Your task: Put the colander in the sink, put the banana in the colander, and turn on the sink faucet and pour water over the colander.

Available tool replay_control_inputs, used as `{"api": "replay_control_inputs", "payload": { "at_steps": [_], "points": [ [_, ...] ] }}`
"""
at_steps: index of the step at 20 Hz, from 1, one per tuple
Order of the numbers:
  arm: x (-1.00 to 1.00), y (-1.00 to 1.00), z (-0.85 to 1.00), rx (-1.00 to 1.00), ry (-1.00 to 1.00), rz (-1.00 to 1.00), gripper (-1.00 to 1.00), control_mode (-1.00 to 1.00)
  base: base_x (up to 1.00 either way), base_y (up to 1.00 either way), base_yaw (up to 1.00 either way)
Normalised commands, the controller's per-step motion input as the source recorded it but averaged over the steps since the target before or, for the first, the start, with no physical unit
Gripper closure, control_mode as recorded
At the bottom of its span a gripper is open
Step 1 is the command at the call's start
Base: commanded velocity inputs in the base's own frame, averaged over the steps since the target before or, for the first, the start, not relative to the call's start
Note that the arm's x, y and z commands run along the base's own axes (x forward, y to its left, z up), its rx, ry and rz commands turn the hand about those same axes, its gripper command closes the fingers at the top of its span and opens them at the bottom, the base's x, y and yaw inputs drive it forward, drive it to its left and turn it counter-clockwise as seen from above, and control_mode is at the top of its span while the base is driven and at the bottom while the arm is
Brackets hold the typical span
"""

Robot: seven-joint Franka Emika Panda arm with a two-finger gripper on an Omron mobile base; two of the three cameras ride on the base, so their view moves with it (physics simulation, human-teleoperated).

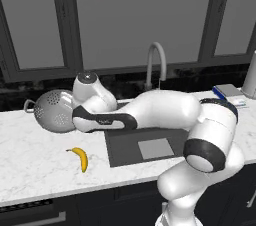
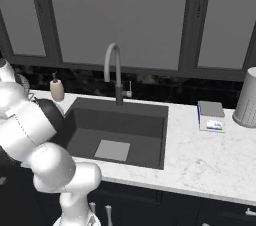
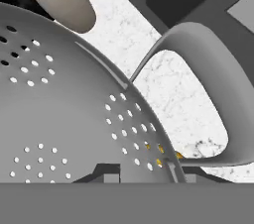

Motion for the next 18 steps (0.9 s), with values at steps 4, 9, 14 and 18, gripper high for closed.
{"api": "replay_control_inputs", "payload": {
  "at_steps": [4,9,14,18],
  "points": [
    [-0.57,-0.25,0.56,0.02,0.0,-0.03,1.0,-1.0,0.0,0.0,0.0],
    [-0.62,-0.28,0.42,0.09,0.0,-0.13,1.0,-1.0,0.0,0.0,0.0],
    [-0.56,-0.32,0.33,0.06,0.0,-0.2,1.0,-1.0,0.0,0.0,0.0],
    [-0.4,-0.42,0.12,0.0,0.07,-0.5,1.0,-1.0,0.0,0.0,0.0]
  ]
}}
